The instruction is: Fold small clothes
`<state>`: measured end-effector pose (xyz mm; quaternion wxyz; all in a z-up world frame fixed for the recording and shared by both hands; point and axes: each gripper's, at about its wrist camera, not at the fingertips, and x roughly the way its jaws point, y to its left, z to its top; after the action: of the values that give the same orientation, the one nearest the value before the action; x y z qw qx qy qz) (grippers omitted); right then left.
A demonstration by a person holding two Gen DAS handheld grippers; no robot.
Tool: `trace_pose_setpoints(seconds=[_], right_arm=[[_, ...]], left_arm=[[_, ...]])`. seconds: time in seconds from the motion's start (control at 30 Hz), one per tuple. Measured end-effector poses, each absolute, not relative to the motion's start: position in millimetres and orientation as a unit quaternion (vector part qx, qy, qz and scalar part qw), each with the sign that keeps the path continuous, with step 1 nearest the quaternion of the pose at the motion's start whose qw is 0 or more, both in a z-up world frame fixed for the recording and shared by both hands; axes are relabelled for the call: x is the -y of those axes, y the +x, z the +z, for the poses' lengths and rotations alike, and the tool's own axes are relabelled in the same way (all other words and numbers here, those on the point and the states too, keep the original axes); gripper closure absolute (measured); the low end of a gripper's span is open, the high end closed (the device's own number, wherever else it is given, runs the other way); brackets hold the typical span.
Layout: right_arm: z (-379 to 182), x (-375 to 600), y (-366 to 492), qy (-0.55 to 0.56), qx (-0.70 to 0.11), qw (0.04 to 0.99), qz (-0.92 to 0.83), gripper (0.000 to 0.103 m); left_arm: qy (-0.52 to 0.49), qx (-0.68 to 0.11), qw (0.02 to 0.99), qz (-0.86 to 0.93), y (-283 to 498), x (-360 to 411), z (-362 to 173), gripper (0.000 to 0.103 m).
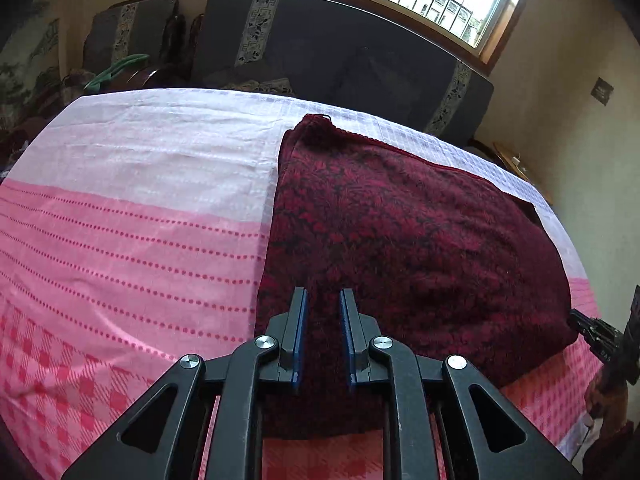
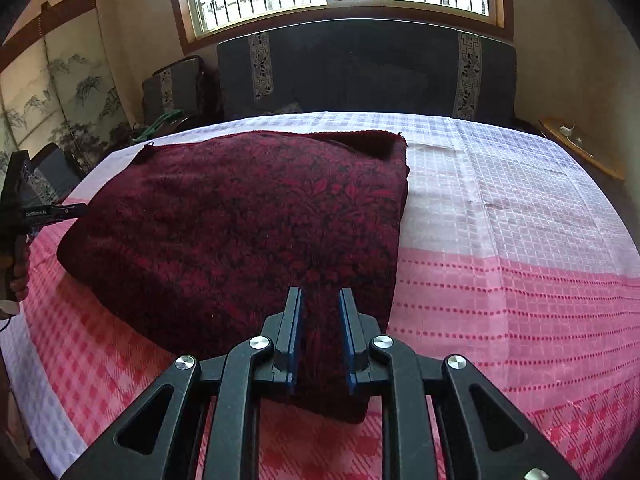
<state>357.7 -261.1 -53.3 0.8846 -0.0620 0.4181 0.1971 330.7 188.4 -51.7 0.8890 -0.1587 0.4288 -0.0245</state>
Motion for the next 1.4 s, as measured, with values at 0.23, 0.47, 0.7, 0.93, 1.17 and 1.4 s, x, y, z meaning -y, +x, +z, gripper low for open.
trace_pose_setpoints(seconds=[0.23,0.47,0.7,0.93,1.17,1.4], right_arm=[[-79,267,352,-0.054,-0.452,0.873,0.177,0.090],[-82,271,344,-0.060,-0.426,0.885,0.177,0.090],[-80,280,343,-0.035,-0.424,0.886,0.185,0.090],[-79,275,341,-0.049,-0.424,0.887,0.178,0.090],[-79,274,341,-0.050,-0.425,0.887,0.175,0.090],[-81,278,345,-0.032,-0.430,0.884,0.181,0.089]], left_arm=[[-0.177,-0.439,0.881,-0.007,315,-191,-78,0.093],[-0.059,-0.401,0.914,-0.002,298,-166,-62,0.093],[0.003,-0.358,0.933,0.032,286,-156,-38,0.076],[0.057,-0.334,0.940,0.049,279,-152,-33,0.060],[0.080,-0.327,0.940,0.052,285,-147,-36,0.058],[0.095,-0.326,0.939,0.054,293,-150,-41,0.051]])
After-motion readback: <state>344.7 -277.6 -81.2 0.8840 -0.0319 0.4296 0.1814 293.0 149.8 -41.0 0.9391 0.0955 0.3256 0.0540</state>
